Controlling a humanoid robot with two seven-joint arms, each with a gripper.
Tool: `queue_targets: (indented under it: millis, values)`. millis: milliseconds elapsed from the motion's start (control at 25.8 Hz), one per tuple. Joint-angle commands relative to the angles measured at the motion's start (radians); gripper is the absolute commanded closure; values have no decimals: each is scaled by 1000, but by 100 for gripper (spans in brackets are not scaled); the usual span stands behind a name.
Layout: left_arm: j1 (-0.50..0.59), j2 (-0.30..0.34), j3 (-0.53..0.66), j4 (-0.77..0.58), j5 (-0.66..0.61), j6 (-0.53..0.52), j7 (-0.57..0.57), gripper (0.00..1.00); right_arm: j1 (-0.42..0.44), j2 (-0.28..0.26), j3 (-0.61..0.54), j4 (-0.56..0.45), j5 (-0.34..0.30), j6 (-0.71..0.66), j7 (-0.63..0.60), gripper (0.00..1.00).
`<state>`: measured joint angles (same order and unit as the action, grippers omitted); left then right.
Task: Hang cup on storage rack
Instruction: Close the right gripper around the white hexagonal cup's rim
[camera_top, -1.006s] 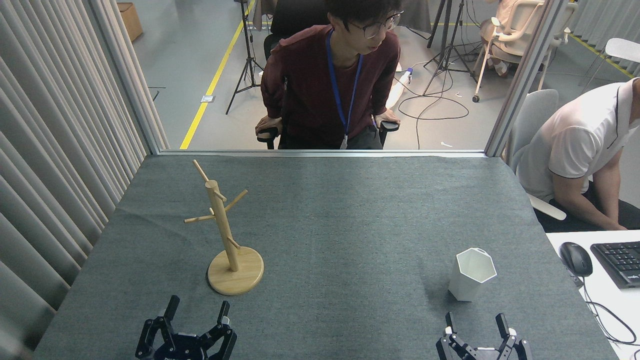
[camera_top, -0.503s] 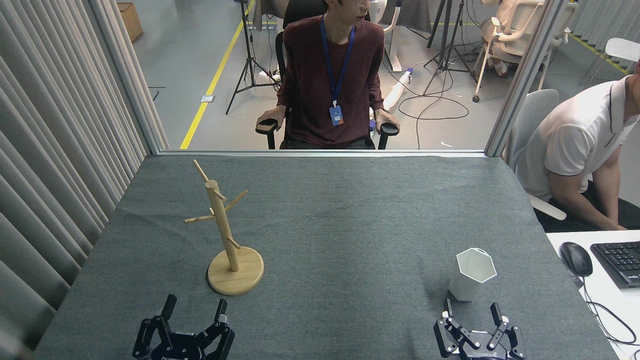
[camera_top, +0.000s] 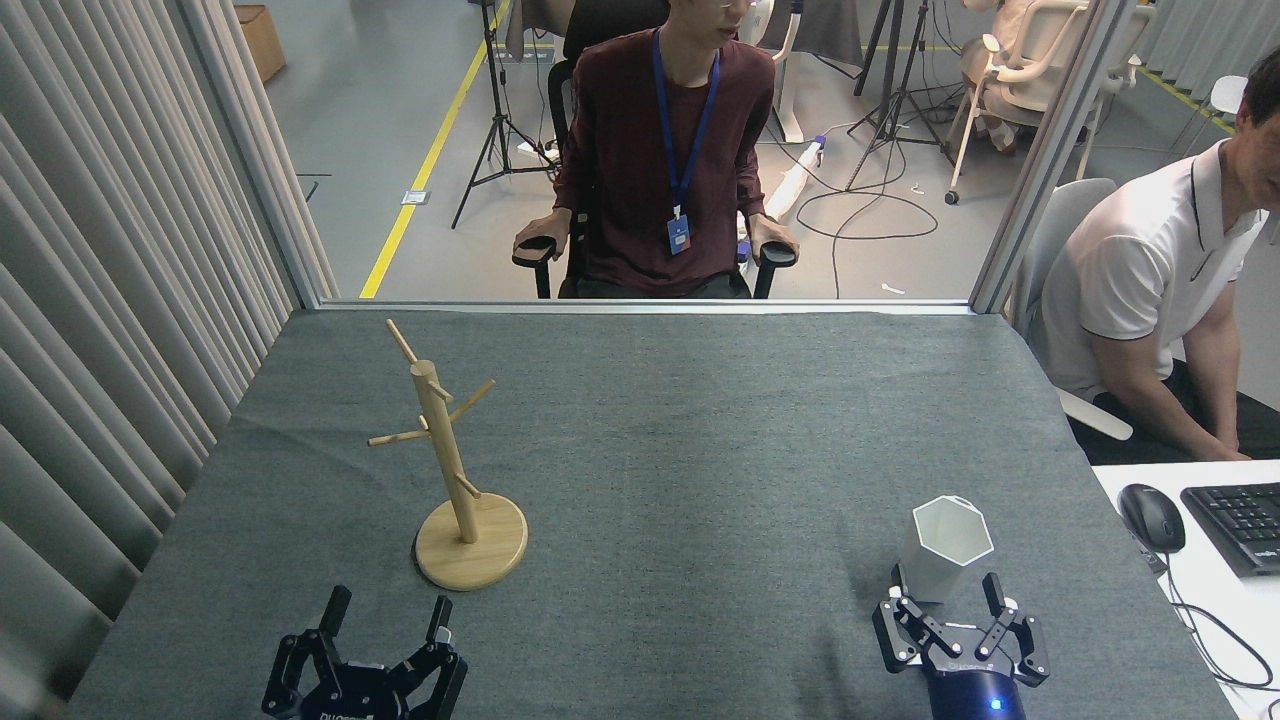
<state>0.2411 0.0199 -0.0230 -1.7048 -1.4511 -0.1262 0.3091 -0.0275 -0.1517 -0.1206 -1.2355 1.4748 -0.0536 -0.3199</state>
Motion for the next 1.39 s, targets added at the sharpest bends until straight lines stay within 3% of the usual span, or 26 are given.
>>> queue_targets:
  millis: [0,194,465,1355]
  values:
    - [1,0,0,-1,0,0,5,1,-3,-11,-30,2,-11,-2,-2,1]
    - [3,0,0,-1,0,0,5,1,-9,-54,-56,28,-25,-2,-2,1]
    - [-2,0,0,-3,-2,2,5,1,-91,-83,-56,111,-24,-3,-2,1]
    - [-3,0,11,-10,-3,5,19,1,-129,-54,-27,174,-18,-2,-4,1]
